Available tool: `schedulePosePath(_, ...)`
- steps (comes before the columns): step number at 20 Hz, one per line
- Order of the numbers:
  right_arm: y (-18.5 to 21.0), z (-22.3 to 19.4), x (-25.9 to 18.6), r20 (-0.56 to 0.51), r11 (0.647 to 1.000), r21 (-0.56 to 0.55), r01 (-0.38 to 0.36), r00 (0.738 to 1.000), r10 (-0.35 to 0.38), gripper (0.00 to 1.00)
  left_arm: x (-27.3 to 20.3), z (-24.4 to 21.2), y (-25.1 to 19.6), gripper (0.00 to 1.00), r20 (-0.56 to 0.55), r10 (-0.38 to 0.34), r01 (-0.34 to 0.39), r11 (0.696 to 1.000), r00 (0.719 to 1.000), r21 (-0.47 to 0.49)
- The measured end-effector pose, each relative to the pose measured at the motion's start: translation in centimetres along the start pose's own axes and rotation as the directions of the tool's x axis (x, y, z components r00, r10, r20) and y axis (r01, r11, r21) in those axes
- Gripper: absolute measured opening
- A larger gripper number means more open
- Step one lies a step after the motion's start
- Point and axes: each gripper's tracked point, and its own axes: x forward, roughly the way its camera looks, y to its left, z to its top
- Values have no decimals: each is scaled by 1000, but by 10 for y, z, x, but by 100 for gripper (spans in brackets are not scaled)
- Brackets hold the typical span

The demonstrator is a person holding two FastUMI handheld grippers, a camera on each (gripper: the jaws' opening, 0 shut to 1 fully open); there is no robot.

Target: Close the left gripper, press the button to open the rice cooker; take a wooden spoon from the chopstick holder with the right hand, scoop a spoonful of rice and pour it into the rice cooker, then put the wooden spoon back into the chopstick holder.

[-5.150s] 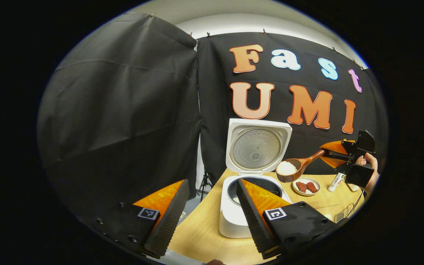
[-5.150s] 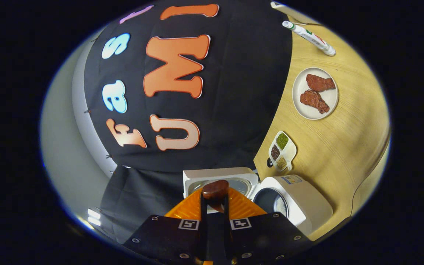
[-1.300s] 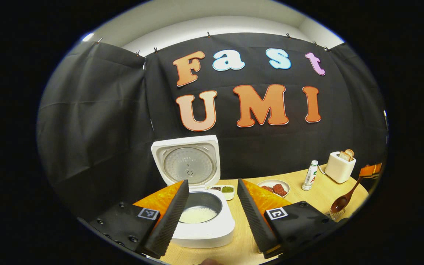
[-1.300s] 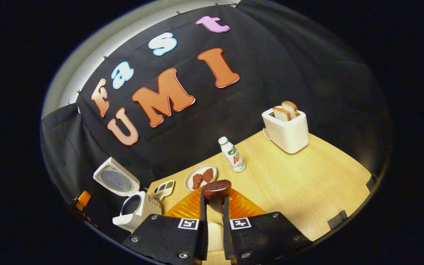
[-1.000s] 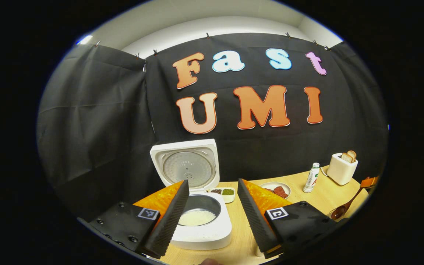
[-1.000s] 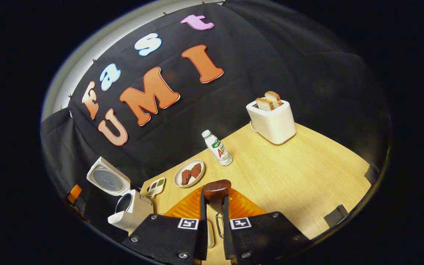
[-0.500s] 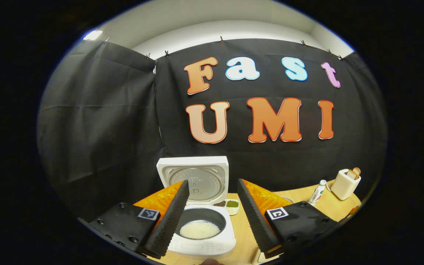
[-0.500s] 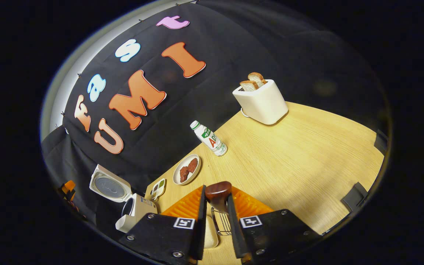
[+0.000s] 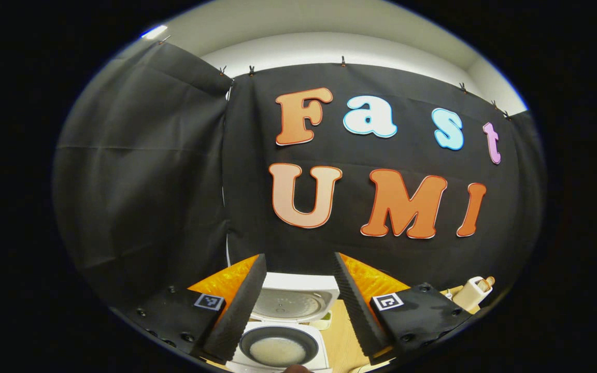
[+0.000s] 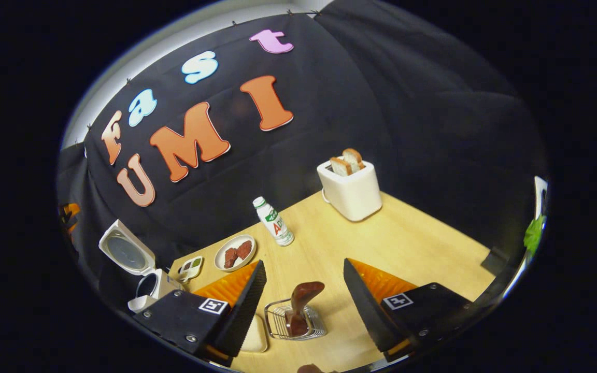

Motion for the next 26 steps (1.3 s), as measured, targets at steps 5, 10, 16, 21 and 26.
schedulePosePath(5,12,63,-32,123,996,-87,22,992,-11,94,66,-5,3,88,-41,-8,9,999,999,40)
schedulePosePath(10,31,106,-64,225,991,-134,26,974,5,94,131,-67,16,89,-197,28,-13,997,980,80)
schedulePosePath(16,44,107,-80,239,983,-184,22,971,23,94,155,-121,28,90,-391,52,-14,995,919,100)
schedulePosePath(21,61,104,-73,228,979,-201,-29,971,76,94,132,-128,24,90,-425,17,23,996,905,89)
schedulePosePath(26,80,97,-57,185,971,-219,-91,974,133,94,76,-153,25,91,-469,-6,49,996,883,80)
